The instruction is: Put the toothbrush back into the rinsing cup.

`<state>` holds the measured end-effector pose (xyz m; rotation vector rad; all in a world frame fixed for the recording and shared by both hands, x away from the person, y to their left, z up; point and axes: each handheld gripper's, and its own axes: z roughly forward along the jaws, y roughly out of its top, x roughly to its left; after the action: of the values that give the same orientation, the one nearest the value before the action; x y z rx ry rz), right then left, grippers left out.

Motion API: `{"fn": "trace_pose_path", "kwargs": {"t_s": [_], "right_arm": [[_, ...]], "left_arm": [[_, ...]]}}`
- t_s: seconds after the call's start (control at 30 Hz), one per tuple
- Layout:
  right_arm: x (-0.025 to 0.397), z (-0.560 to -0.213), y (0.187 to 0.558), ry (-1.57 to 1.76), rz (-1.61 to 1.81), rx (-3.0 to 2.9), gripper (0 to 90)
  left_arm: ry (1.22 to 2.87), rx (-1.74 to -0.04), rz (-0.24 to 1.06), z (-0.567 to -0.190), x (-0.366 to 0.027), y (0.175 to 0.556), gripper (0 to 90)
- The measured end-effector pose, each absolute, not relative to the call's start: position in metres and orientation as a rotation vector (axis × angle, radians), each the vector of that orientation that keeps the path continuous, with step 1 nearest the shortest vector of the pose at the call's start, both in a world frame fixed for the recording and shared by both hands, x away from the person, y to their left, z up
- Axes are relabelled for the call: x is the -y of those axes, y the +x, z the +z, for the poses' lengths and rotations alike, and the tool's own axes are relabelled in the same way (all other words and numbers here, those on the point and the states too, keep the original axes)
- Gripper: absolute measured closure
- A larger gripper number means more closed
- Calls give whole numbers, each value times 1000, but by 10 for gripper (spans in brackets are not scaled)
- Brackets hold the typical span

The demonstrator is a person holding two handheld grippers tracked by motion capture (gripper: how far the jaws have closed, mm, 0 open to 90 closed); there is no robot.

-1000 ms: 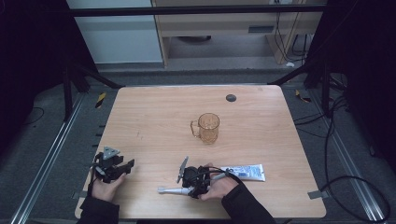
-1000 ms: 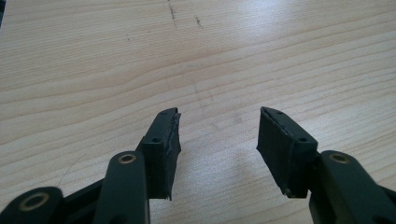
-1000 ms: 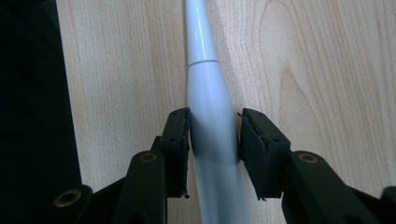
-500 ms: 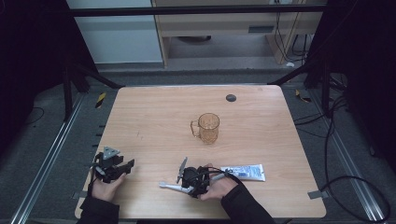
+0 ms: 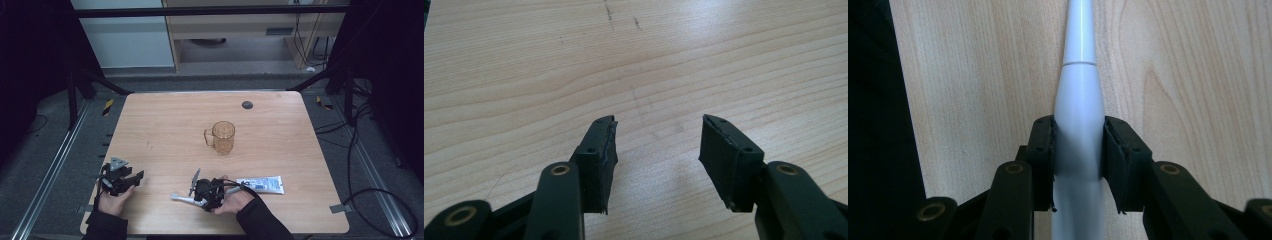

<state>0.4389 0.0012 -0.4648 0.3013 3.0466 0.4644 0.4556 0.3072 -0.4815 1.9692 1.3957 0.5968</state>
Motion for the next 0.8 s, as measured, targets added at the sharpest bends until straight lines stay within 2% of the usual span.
{"fn": "trace_pose_path", "kwargs": {"t_s": [0.8], "right_arm": [[27, -424, 444, 424, 798, -2932, 670]], "left_arm": [[1965, -1400, 598, -481, -308, 456, 476]]}}
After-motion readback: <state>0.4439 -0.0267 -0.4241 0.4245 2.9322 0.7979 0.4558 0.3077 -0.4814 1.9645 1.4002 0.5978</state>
